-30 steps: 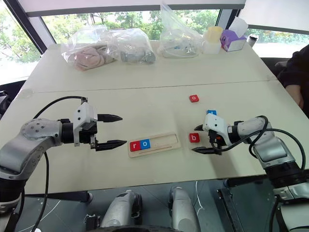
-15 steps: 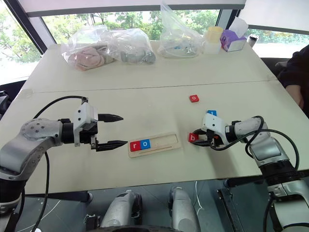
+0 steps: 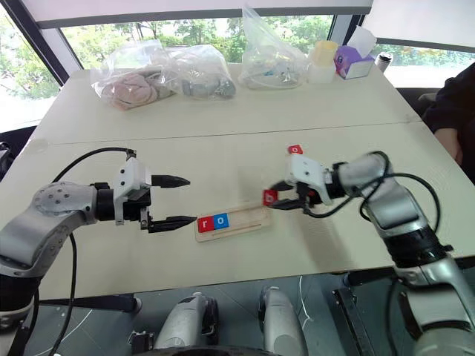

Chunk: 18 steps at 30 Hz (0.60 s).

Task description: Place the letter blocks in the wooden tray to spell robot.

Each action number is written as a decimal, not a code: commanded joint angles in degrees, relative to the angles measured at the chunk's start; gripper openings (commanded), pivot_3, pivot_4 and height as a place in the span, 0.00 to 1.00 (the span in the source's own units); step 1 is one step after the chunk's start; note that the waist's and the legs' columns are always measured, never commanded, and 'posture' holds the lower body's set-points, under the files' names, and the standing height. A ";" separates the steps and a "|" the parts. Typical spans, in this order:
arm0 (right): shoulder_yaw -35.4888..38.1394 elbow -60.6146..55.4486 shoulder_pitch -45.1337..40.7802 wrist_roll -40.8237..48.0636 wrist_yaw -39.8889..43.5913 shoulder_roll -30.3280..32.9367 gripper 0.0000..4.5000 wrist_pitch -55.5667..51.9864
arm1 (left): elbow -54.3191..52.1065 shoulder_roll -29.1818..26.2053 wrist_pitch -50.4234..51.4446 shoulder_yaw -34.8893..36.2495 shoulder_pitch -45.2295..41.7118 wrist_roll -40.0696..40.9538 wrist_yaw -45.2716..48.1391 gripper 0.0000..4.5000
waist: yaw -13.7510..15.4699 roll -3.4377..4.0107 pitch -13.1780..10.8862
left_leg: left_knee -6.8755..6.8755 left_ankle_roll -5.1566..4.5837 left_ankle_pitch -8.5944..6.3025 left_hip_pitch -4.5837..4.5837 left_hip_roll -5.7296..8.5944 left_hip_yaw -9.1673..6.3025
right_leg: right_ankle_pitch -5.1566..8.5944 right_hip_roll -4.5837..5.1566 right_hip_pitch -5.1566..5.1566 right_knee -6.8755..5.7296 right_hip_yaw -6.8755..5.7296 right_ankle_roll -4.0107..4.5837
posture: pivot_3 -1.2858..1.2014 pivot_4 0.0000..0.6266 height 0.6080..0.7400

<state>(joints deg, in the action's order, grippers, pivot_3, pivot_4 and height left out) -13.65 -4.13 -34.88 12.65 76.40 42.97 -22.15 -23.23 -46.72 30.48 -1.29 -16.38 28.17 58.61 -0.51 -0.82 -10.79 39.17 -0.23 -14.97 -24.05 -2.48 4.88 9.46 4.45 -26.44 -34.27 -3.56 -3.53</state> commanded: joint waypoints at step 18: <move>-10.28 9.24 -4.02 -6.38 0.62 -9.58 0.26 6.88 | -5.47 -4.75 -0.71 4.72 5.73 0.65 1.35 1.00 | 1.07 0.01 0.00 | 0.00 0.02 0.01 -0.05 0.03 0.18 | -0.12 0.08 -0.03 0.05 0.00 0.19 | 0.52 0.24 1.00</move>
<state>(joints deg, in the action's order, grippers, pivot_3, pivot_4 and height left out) -24.35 5.31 -37.86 6.69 76.92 33.63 -16.37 -27.22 -51.24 30.42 1.42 -10.73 28.22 60.24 0.57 -0.81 -10.79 39.18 -0.21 -14.96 -24.10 -2.45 5.07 9.34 4.53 -26.47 -34.23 -3.56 -3.34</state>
